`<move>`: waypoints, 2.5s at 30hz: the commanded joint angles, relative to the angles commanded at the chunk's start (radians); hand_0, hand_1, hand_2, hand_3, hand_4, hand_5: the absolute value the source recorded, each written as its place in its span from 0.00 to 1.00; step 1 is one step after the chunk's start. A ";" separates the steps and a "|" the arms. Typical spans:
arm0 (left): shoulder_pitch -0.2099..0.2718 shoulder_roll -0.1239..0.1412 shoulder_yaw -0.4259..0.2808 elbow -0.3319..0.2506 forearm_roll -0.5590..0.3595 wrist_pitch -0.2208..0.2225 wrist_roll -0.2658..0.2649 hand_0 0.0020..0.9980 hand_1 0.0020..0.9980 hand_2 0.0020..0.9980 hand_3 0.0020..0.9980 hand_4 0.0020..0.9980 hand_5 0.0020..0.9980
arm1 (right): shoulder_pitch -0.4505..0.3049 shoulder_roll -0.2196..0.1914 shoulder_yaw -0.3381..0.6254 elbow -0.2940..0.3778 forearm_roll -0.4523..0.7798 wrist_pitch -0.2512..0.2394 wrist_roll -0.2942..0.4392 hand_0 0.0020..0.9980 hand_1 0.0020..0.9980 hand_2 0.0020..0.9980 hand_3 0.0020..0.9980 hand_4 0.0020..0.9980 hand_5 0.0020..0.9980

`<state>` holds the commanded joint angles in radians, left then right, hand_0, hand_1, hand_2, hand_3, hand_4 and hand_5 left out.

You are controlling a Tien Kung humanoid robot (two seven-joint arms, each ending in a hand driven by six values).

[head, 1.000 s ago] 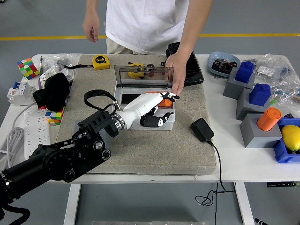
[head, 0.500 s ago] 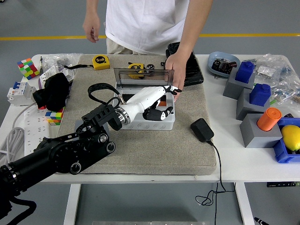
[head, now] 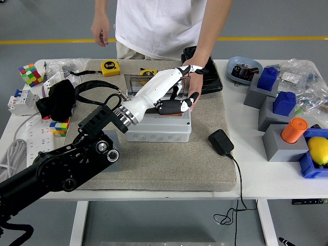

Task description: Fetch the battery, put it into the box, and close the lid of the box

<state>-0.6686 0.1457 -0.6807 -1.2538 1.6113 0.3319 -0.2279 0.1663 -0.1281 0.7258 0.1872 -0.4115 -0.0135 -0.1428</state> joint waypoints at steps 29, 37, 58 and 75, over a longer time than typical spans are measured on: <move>-0.129 0.023 0.062 0.266 -0.001 -0.127 0.166 0.81 0.86 0.86 0.85 1.00 0.80 | 0.002 -0.005 -0.022 -0.001 0.015 -0.002 -0.004 0.65 0.67 0.69 0.58 0.96 0.54; -0.111 0.053 0.081 0.210 -0.004 -0.147 0.220 0.75 0.82 0.84 0.84 1.00 0.78 | -0.001 -0.004 -0.011 0.001 0.007 -0.003 -0.002 0.65 0.67 0.69 0.58 0.96 0.54; 0.051 0.157 0.084 -0.011 -0.017 -0.170 0.278 0.71 0.78 0.82 0.82 1.00 0.74 | -0.005 -0.003 0.014 -0.001 -0.007 -0.002 0.002 0.65 0.67 0.69 0.58 0.96 0.54; 0.171 0.153 -0.105 -0.098 -0.001 -0.140 0.205 0.69 0.78 0.82 0.81 1.00 0.70 | -0.004 -0.006 0.018 -0.003 -0.007 0.001 0.000 0.65 0.67 0.69 0.58 0.96 0.54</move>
<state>-0.4980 0.2983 -0.7859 -1.3515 1.6099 0.1917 -0.0234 0.1623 -0.1342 0.7436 0.1840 -0.4185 -0.0130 -0.1428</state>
